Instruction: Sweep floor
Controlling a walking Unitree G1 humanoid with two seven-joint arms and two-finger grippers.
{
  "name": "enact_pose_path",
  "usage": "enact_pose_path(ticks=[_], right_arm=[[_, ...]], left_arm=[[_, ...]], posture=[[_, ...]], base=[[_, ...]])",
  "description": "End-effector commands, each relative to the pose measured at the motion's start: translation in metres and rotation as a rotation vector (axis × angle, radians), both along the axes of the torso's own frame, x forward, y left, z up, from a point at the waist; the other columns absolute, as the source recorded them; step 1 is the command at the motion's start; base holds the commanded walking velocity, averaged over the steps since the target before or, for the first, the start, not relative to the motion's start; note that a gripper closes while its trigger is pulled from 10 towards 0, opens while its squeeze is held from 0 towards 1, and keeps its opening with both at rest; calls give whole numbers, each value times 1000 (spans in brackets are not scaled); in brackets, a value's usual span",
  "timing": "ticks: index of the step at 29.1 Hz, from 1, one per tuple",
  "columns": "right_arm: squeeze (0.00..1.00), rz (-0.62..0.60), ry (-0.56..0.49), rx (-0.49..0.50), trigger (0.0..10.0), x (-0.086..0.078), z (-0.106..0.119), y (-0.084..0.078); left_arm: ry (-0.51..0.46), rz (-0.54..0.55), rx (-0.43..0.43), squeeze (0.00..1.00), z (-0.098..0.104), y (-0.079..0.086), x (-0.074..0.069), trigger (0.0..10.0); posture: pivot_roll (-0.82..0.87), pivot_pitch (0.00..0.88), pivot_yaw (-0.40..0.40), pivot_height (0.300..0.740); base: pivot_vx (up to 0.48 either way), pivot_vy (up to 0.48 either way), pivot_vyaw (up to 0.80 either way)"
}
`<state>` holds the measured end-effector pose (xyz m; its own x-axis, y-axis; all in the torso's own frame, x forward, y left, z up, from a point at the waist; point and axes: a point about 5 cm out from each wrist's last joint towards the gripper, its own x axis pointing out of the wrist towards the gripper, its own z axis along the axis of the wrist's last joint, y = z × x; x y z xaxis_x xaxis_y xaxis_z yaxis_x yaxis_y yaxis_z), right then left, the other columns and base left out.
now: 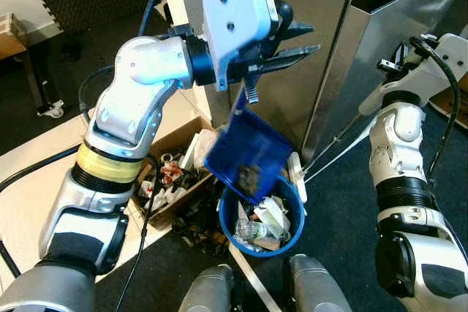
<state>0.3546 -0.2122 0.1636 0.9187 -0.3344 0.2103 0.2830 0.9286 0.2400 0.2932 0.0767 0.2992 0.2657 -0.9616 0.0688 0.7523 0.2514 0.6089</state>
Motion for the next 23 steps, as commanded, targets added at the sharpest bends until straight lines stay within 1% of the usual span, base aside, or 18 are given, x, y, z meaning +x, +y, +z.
enact_pose_path(ticks=[1,2,4,5,6,7,8,9,13,18,19,20,23], right_arm=[[0,-4,-13,11,10000,1,2,0],[0,-4,-13,10,10000,1,2,0],[0,-5,-13,10,10000,1,3,0],[0,-6,-14,9,10000,1,3,-1],[0,-7,-13,8,10000,1,3,-1],[0,-8,-13,8,10000,1,2,-1],[0,-8,-12,7,10000,1,2,-1],[0,-8,-11,7,10000,1,2,-1],[0,-8,-11,10,10000,1,2,-1],[0,-8,-11,12,10000,1,1,0],[0,-10,-10,13,10000,1,1,-1],[0,-10,-10,13,10000,1,1,-1],[0,-12,-9,13,10000,0,0,-1]], left_arm=[[-16,0,10,0,4,1,0,10000],[-47,-8,56,0,1,2,-2,10000],[-40,-22,71,0,-1,3,-3,10000],[-61,-19,113,0,-4,4,-4,10000],[-100,-31,178,0,-8,5,-7,10000],[-75,-40,178,0,-8,6,-8,10000],[-29,-44,140,0,-5,7,-9,10000],[-14,-49,128,0,-3,7,-9,10000],[11,-47,101,0,2,10,-8,10000],[3,-59,106,0,3,12,-12,10000],[2,-44,65,0,9,16,-11,10000],[2,-44,65,0,9,16,-11,10000],[-27,9,-23,0,27,23,-10,10000]], posture=[[34,0,23,740],[34,0,23,740],[34,0,23,740],[35,0,23,740],[35,0,23,740],[40,0,21,740],[39,0,23,740],[39,0,23,740],[41,0,25,740],[43,0,26,740],[41,0,27,740],[41,0,27,740],[43,0,25,740]], base=[[0,0,0],[0,0,0],[0,0,0],[0,0,0],[0,0,0],[0,0,0],[0,0,0],[0,0,0],[0,0,0],[0,0,0],[0,0,0],[0,0,0],[0,0,0]])
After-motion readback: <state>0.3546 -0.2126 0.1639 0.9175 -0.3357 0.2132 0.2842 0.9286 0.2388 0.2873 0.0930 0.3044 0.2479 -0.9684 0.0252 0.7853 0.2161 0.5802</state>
